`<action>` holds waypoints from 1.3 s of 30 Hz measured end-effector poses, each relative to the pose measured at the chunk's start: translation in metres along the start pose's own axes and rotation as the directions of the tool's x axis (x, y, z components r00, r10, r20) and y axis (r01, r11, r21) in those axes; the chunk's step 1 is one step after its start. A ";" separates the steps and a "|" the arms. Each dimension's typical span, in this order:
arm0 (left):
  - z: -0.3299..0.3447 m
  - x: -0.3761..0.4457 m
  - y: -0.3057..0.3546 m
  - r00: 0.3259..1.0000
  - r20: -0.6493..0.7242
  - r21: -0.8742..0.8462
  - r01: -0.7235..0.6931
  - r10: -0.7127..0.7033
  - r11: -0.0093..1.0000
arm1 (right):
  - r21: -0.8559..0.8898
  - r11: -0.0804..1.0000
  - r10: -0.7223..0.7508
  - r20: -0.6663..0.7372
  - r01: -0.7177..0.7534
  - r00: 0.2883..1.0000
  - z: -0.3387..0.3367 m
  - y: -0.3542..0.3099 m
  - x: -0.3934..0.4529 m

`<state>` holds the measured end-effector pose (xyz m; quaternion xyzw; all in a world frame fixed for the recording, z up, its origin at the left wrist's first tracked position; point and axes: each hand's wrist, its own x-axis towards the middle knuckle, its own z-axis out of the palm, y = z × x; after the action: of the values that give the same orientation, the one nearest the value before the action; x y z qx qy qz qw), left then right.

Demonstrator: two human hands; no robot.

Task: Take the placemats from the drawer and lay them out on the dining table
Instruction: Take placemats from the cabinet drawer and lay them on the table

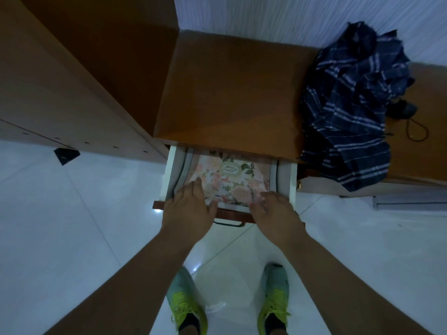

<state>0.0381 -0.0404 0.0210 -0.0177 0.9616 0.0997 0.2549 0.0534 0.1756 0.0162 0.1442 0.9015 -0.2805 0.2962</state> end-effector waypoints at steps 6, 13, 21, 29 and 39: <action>-0.007 0.045 -0.009 0.923 0.315 -0.037 0.245 -0.222 0.969 | -0.033 0.963 0.267 0.230 -0.267 0.936 -0.001 -0.020 0.037; 0.003 0.067 -0.004 0.934 0.284 -0.173 0.274 -0.219 0.946 | 0.116 0.882 0.436 0.170 -0.458 0.884 0.028 -0.015 0.077; 0.016 0.070 -0.025 0.969 0.068 -0.394 0.244 -0.236 0.886 | 0.373 0.878 0.374 -0.140 -0.301 0.917 0.032 -0.010 0.054; -0.002 0.055 -0.014 0.938 -0.090 -0.498 0.249 -0.335 0.830 | 0.542 0.800 0.390 -0.141 -0.258 0.910 0.007 -0.020 0.045; -0.014 0.054 -0.008 0.892 0.014 -0.746 0.310 -0.452 0.589 | 0.546 0.755 0.345 0.140 -0.363 0.928 0.006 -0.008 0.070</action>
<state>-0.0155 -0.0500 0.0047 -0.3328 0.8321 0.4158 0.1552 -0.0017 0.1722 -0.0278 0.3883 0.7300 -0.4744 0.3021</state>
